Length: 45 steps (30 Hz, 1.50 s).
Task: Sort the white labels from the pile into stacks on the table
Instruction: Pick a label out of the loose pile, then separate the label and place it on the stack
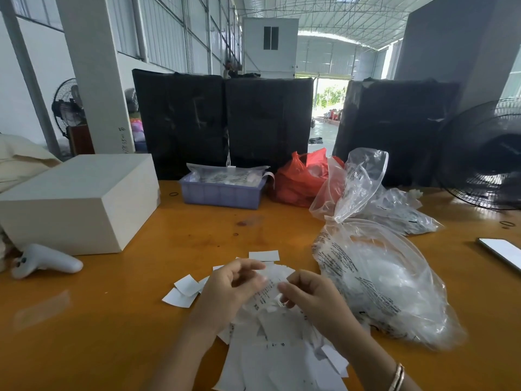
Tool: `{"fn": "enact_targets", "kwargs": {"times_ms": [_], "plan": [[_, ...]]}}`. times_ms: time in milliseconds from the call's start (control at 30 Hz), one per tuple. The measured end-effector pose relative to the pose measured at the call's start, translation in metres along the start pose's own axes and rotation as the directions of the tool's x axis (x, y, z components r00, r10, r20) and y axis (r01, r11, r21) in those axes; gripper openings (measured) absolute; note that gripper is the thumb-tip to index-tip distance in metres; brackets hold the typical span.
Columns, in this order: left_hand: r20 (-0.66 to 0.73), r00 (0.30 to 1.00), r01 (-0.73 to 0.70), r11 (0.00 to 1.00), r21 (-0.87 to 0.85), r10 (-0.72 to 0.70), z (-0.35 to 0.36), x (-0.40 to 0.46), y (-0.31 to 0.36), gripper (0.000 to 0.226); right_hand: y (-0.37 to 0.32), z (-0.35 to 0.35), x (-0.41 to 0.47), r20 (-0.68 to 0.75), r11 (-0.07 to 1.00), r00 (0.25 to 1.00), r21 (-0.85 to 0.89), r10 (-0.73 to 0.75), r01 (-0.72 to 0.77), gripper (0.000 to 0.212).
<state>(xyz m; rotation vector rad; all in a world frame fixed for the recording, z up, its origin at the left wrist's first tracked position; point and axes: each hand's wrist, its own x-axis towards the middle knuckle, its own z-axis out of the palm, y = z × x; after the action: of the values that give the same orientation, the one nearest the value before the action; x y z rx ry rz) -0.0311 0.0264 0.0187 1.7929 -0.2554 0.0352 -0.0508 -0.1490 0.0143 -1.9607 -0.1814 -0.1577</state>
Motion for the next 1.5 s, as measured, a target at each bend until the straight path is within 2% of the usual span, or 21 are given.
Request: {"fn": "enact_targets", "kwargs": {"times_ms": [33,100,167,267,333,367,433,533,600,667,733,800,833,900,1000,1100,1200,1267,1333,1400,1500], "plan": [[-0.010,1.000,-0.013,0.999,0.045,0.013,0.000,0.001,-0.001,0.014,0.000,0.002,-0.001,0.013,1.000,1.000,-0.009,-0.003,0.003,0.014],[-0.095,0.995,-0.009,0.998,0.063,0.015,-0.004,0.004,-0.003,0.016,-0.001,0.004,0.000,0.019,1.000,1.000,-0.017,-0.007,0.008,0.008],[-0.316,0.949,-0.004,0.999,0.047,0.019,-0.021,0.009,-0.005,0.014,-0.001,-0.001,0.003,-0.041,1.000,0.999,0.028,0.000,0.002,0.005],[-0.655,0.750,0.049,0.979,0.196,0.094,-0.068,0.017,-0.021,0.016,0.002,-0.021,0.006,-0.267,0.997,0.964,0.070,0.006,0.013,0.008],[-0.763,0.639,0.178,0.947,0.269,0.097,-0.098,0.017,-0.041,0.018,0.004,-0.031,0.007,-0.368,0.998,0.930,0.066,0.003,0.023,0.009],[-0.780,0.621,0.271,0.913,0.306,0.077,-0.107,0.017,-0.051,0.018,0.006,-0.033,0.007,-0.391,0.999,0.920,0.047,0.000,0.020,0.010],[-0.753,0.658,0.449,0.810,0.378,-0.014,-0.116,0.017,-0.069,0.018,0.008,-0.033,0.007,-0.402,1.000,0.915,-0.003,-0.020,0.021,0.012],[-0.681,0.720,0.594,0.626,0.505,-0.134,-0.118,0.018,-0.079,0.022,0.004,-0.033,0.006,-0.413,0.996,0.906,-0.036,-0.089,0.081,0.013],[-0.675,0.723,0.651,0.470,0.596,-0.146,-0.119,0.020,-0.078,0.025,-0.002,-0.037,0.005,-0.455,0.986,0.875,-0.088,-0.165,0.140,0.017],[-0.682,0.724,0.656,0.409,0.634,-0.102,-0.116,0.020,-0.072,0.025,-0.007,-0.045,0.004,-0.507,0.969,0.826,-0.165,-0.245,0.185,0.019],[-0.659,0.748,0.556,0.474,0.683,0.072,-0.107,0.020,-0.064,0.026,-0.010,-0.056,0.002,-0.579,0.942,0.747,-0.268,-0.327,0.205,0.017],[-0.504,0.803,0.274,0.555,0.785,0.318,-0.090,0.021,-0.052,0.026,-0.008,-0.070,0.002,-0.643,0.907,0.653,-0.381,-0.400,0.180,0.017],[-0.384,0.836,0.108,0.568,0.816,0.392,-0.079,0.021,-0.045,0.024,-0.005,-0.077,0.001,-0.654,0.897,0.637,-0.419,-0.408,0.144,0.018],[-0.144,0.895,-0.142,0.576,0.805,0.423,-0.055,0.020,-0.036,0.021,0.004,-0.087,0.002,-0.633,0.885,0.699,-0.465,-0.334,0.002,0.018],[0.098,0.914,-0.338,0.605,0.721,0.394,-0.022,0.019,-0.042,0.024,0.024,-0.093,0.003,-0.515,0.775,0.856,-0.562,-0.055,-0.289,0.025],[0.201,0.913,-0.387,0.601,0.699,0.355,-0.007,0.019,-0.046,0.030,0.029,-0.089,0.001,-0.418,0.646,0.896,-0.644,0.153,-0.410,0.033],[0.201,0.911,-0.392,0.607,0.692,0.359,-0.005,0.018,-0.046,0.033,0.031,-0.088,0.003,-0.383,0.507,0.909,-0.758,0.162,-0.410,0.029],[0.175,0.914,-0.385,0.640,0.665,0.367,-0.002,0.017,-0.044,0.032,0.034,-0.088,0.003,-0.394,0.420,0.902,-0.799,0.175,-0.430,0.018],[0.122,0.924,-0.357,0.701,0.617,0.364,0.003,0.016,-0.041,0.030,0.035,-0.088,0.002,-0.398,0.350,0.900,-0.829,0.180,-0.436,0.016],[0.049,0.933,-0.325,0.777,0.539,0.357,0.006,0.015,-0.038,0.027,0.036,-0.089,0.001,-0.418,0.402,0.900,-0.808,0.127,-0.432,0.023],[-0.022,0.940,-0.291,0.836,0.465,0.340,0.007,0.014,-0.038,0.023,0.036,-0.090,0.000,-0.485,0.565,0.873,-0.706,0.054,-0.427,0.030]]}}
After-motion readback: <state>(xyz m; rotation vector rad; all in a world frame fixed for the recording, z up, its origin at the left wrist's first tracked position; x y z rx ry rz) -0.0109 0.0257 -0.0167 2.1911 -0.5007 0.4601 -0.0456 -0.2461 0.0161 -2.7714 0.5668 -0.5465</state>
